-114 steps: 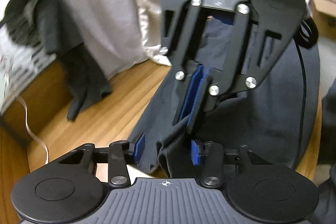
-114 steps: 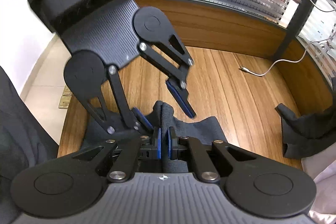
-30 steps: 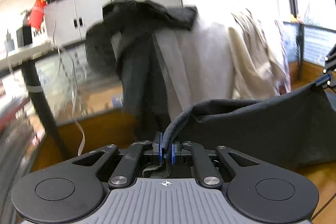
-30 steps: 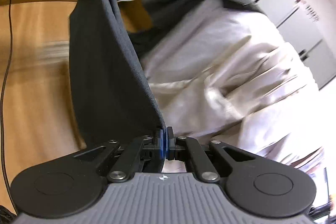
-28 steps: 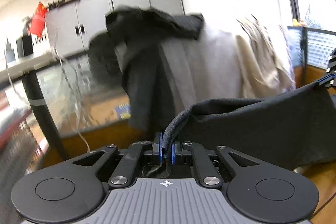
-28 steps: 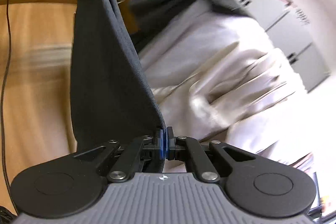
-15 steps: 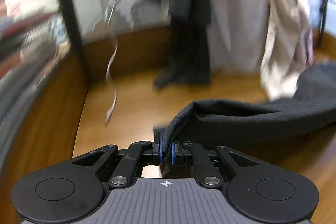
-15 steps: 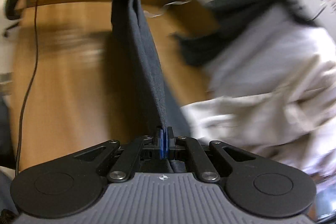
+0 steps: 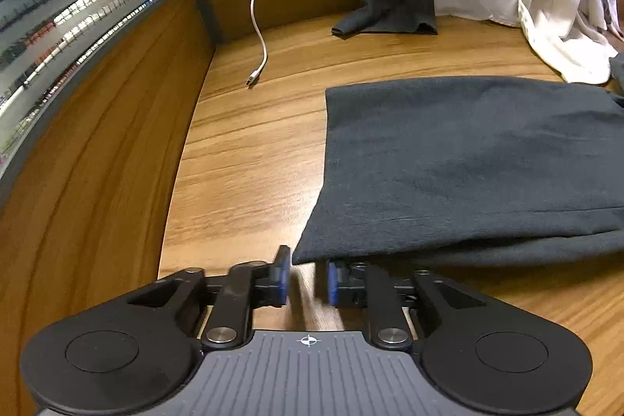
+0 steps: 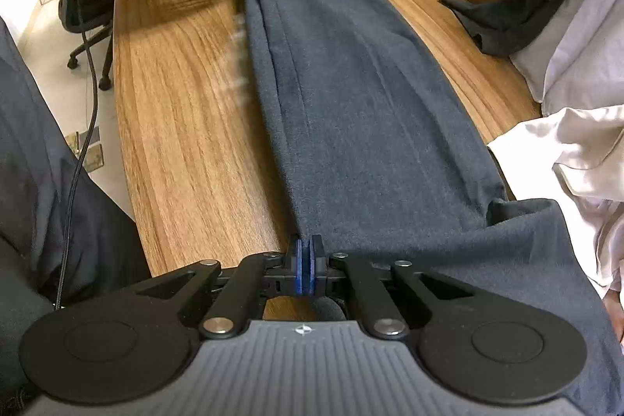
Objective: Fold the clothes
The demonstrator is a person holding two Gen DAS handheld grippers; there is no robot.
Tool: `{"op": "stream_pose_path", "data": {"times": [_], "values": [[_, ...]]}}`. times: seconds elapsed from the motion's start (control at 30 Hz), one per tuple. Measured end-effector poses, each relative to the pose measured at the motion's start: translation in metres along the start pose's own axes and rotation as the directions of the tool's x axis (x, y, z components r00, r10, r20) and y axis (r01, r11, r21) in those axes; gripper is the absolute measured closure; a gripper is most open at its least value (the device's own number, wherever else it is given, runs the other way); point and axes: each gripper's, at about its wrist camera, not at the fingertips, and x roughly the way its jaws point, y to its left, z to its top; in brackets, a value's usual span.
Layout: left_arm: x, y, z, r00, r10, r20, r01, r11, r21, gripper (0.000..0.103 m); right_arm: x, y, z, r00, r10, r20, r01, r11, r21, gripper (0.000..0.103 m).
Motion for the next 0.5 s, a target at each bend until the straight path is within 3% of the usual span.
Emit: {"op": "stream_pose_path", "data": {"times": [0.07,0.17,0.27,0.5], "values": [[-0.015,-0.004,-0.001,1.000,-0.009,0.007,0.009,1.000,-0.008,0.057,-0.015,-0.006,-0.002,1.000,0.004,0.030,-0.005,1.000,0.014,0.085],[-0.039,-0.013,0.000,0.999,-0.002,0.036,0.003,1.000,-0.007,0.035,-0.043,-0.018,-0.002,0.997,-0.012,0.072,0.008,0.998,0.056,0.077],[-0.059,-0.028,0.003,0.998,-0.036,0.047,0.037,0.999,-0.017,0.030,-0.077,-0.033,-0.010,0.994,-0.053,0.099,0.042,0.993,0.107,0.069],[-0.087,-0.107,0.031,0.977,-0.192,0.094,0.181,0.977,0.109,0.027,-0.129,-0.077,-0.051,0.978,-0.200,0.060,0.181,0.955,0.234,0.065]]}}
